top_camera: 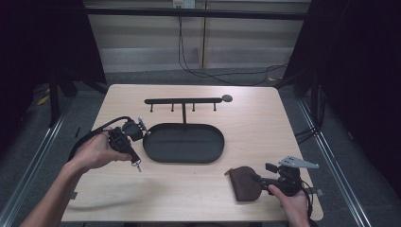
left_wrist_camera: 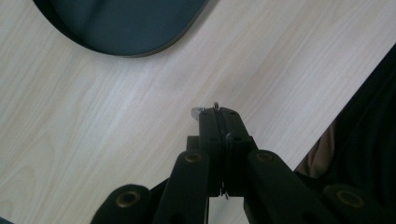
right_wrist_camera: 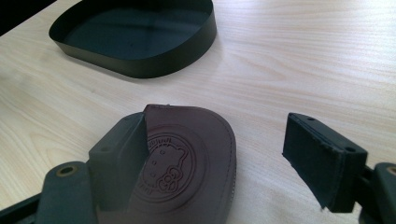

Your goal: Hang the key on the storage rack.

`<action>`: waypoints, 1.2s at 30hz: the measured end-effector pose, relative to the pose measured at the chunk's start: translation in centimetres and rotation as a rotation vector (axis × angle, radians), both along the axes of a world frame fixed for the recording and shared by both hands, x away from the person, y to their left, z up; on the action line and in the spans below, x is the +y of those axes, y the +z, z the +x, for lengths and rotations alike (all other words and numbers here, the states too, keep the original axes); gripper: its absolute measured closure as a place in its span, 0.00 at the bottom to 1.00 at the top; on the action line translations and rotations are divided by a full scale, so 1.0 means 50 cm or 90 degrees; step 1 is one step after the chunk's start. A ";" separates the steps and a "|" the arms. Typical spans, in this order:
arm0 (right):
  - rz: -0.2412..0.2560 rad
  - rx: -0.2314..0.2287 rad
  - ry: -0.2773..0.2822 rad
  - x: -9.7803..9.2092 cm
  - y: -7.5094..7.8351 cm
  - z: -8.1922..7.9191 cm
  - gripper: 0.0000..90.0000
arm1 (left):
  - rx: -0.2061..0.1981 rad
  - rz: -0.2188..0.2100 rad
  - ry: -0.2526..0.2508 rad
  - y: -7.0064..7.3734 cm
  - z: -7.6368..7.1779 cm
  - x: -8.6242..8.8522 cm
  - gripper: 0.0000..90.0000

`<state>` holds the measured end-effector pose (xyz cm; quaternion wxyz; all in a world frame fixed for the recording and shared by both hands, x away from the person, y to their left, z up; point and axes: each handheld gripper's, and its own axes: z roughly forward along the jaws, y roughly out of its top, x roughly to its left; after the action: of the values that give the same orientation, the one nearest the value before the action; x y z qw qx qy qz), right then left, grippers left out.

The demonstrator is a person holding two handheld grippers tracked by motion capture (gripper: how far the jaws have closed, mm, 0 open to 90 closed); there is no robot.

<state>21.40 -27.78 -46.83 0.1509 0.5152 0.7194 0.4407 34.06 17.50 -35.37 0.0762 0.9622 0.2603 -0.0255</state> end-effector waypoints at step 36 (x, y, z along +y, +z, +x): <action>-0.006 -0.005 0.003 0.002 0.000 -0.002 0.18 | -0.036 -0.022 -0.007 0.099 0.063 -0.023 0.99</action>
<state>21.28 -27.70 -46.85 0.1554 0.5111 0.7221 0.4395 37.22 16.34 -30.40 0.1002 0.9624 0.2523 -0.0035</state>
